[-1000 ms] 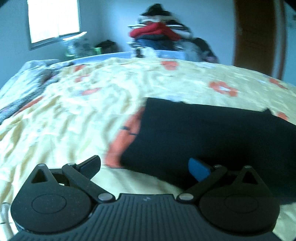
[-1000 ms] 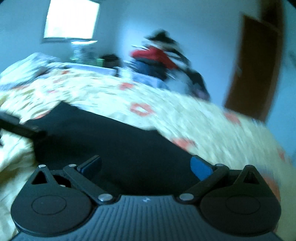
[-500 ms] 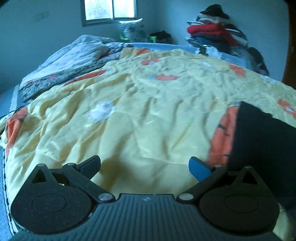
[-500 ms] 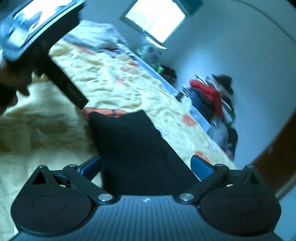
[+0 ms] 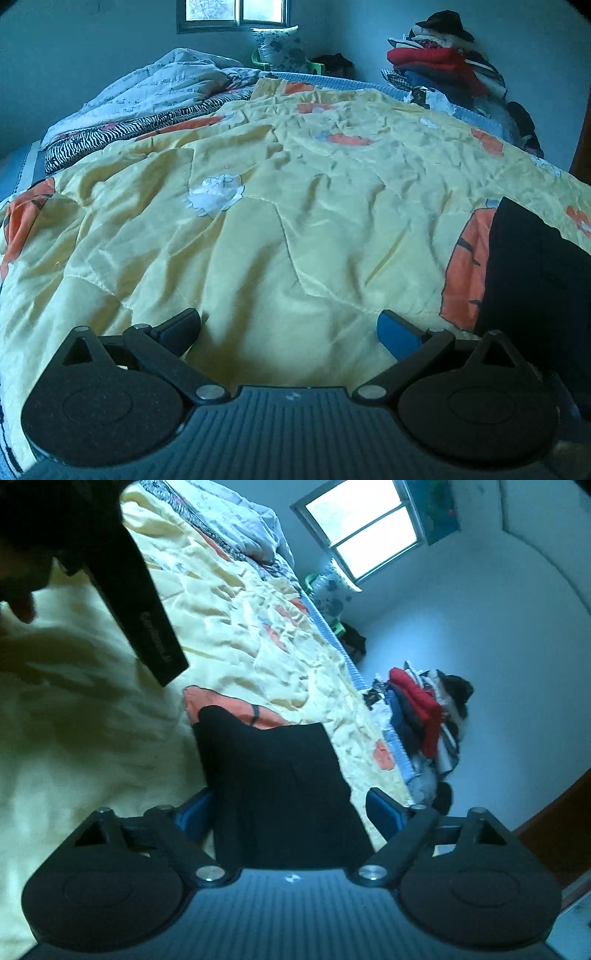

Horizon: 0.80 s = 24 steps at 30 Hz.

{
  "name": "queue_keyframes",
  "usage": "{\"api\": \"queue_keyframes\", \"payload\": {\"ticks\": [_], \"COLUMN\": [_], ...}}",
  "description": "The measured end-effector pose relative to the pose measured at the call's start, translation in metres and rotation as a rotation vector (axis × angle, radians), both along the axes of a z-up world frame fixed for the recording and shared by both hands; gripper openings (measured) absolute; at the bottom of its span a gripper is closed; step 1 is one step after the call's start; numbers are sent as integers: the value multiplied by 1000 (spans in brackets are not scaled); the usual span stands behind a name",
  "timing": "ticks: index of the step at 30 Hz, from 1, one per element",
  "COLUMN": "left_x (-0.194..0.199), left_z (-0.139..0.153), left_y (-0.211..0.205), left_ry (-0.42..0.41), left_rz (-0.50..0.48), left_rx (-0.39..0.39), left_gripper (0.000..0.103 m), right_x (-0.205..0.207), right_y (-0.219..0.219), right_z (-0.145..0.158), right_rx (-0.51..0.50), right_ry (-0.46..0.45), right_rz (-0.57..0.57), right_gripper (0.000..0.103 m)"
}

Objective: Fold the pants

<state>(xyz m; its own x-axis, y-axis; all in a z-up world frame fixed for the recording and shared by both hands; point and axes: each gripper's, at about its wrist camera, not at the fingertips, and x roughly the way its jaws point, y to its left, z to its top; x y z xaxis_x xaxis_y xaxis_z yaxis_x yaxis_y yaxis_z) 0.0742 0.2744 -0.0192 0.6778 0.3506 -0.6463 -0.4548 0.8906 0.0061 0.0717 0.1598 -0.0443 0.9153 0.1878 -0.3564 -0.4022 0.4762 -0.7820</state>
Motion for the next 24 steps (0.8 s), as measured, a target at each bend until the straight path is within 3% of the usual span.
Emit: {"api": "queue_keyframes", "payload": {"ticks": [2,4,7,10,15,19,24], "left_x": [2,2,1,1,-1,2,2], "left_z": [0,-1,-1,2,14,16,10], "left_y": [0,0,0,2,12,20,18], "left_ry": [-1,-1,-2,-1,-53,-61,-49], "left_rz": [0,0,-3,-6,-20,-5,-10], "left_rx": [0,0,-3,-17,-161,-199,-162], "left_gripper": [103,103,103,102,102,102,102], "right_x": [2,3,5,5,19,10,2], "right_y": [4,8,13,11,-3,0,11], "right_z": [-3,-8,-12,-13,5,5,-6], "right_rx": [-14,-35,-62,-57,111,65,12], "right_ry": [-17,1,56,79,203,211,162], "right_rz": [14,40,69,85,65,92,106], "right_gripper": [77,52,29,16,15,16,20]}}
